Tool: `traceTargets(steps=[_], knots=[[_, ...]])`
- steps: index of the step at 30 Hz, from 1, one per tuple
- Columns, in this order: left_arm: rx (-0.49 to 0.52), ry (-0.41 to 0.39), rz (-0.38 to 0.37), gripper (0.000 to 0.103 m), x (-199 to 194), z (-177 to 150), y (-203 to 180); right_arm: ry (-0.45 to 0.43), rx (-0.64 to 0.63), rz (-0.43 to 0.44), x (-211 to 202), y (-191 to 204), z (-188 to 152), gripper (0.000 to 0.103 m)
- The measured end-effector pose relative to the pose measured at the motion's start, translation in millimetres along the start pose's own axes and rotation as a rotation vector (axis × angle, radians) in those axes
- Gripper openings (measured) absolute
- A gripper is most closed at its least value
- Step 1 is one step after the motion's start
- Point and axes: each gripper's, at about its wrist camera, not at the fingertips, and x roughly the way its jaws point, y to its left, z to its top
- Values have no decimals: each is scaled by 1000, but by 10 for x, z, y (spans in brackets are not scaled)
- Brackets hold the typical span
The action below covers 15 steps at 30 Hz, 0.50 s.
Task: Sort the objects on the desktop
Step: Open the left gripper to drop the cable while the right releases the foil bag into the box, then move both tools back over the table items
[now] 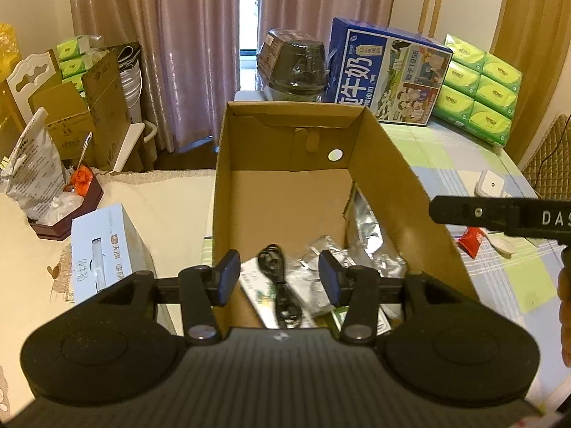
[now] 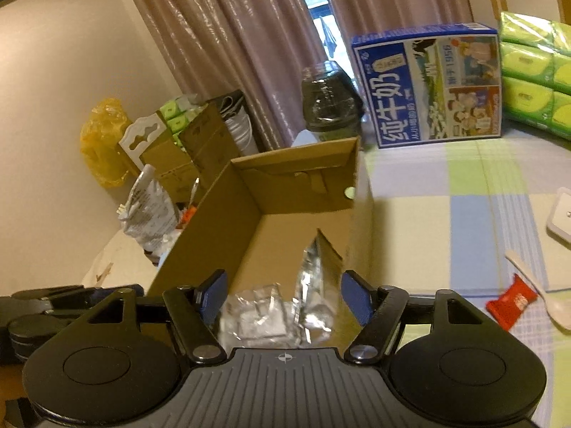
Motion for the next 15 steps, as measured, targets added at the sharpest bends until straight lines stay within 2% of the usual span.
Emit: traceTargets(steps=[3,15], knots=[[6,-9,-2,49,-74,-5,-67,-1,6,-13,-116,-65,-41,75],[23,-32,-43,58,-387,-108,-525,-10,-1,-53,-682,-277,-215,82]])
